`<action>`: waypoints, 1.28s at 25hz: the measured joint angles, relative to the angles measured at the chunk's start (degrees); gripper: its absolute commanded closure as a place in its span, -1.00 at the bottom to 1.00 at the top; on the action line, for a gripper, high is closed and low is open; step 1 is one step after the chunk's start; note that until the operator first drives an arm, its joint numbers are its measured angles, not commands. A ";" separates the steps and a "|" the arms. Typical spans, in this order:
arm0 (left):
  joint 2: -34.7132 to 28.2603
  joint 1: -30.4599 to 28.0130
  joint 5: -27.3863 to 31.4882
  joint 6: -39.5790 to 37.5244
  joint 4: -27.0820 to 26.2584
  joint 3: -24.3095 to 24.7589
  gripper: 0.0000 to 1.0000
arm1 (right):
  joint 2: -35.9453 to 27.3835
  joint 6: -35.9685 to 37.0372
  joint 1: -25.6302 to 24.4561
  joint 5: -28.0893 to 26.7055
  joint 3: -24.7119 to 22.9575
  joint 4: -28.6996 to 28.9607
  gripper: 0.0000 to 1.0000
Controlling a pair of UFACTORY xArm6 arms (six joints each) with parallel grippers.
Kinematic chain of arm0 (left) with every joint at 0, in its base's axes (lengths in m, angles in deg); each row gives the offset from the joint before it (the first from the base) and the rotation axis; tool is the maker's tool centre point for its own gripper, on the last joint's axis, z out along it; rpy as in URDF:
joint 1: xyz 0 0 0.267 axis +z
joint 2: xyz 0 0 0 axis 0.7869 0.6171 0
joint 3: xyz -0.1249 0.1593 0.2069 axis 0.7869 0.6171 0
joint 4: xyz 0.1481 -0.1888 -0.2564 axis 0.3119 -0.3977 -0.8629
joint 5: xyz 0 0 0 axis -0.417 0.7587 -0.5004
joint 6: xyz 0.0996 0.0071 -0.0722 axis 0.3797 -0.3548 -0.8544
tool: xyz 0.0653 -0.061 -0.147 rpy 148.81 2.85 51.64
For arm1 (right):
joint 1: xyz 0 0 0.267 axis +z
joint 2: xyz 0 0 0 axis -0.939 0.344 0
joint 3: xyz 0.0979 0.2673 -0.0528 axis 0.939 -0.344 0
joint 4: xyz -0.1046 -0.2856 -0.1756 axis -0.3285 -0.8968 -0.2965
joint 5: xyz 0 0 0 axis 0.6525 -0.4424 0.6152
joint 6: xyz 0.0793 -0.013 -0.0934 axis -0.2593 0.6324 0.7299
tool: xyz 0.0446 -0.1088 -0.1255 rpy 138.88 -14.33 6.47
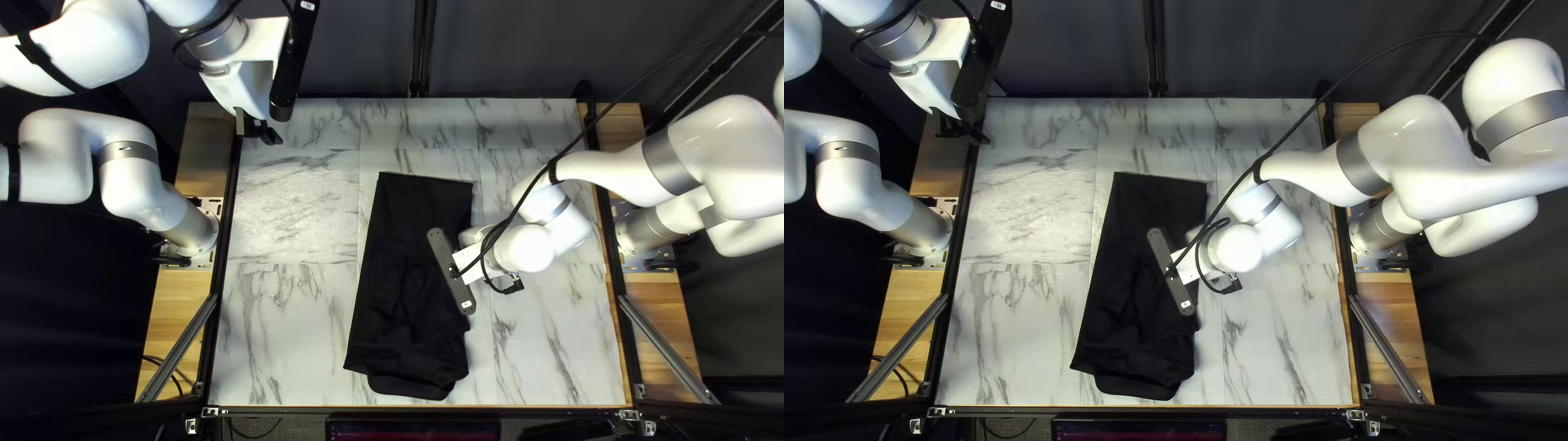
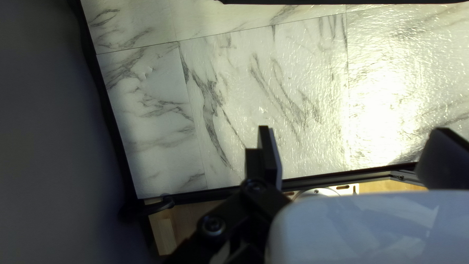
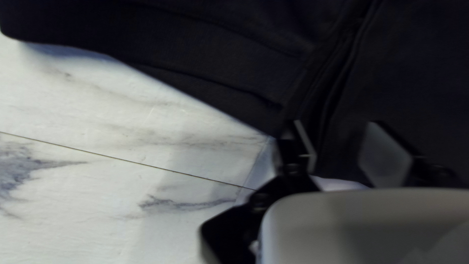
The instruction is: Fold t-shirt
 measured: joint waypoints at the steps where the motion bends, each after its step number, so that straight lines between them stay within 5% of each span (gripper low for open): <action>1: 0.00 0.00 0.00 0.00 0.00 0.00 -1.00 | -0.63 0.13 -0.17 -0.34 -0.28 0.22 -1.00; 11: 0.00 0.00 0.00 0.00 0.00 0.00 -1.00 | -8.71 13.85 -6.94 -3.16 -2.16 11.60 -1.00; 22: 0.00 0.00 0.00 0.00 0.00 0.00 -1.00 | -10.92 -0.81 6.31 -9.65 1.85 10.43 -1.00; 32: 0.00 0.00 0.00 0.00 0.00 0.00 -1.00 | -10.99 -1.37 6.60 -9.97 1.99 10.36 -1.00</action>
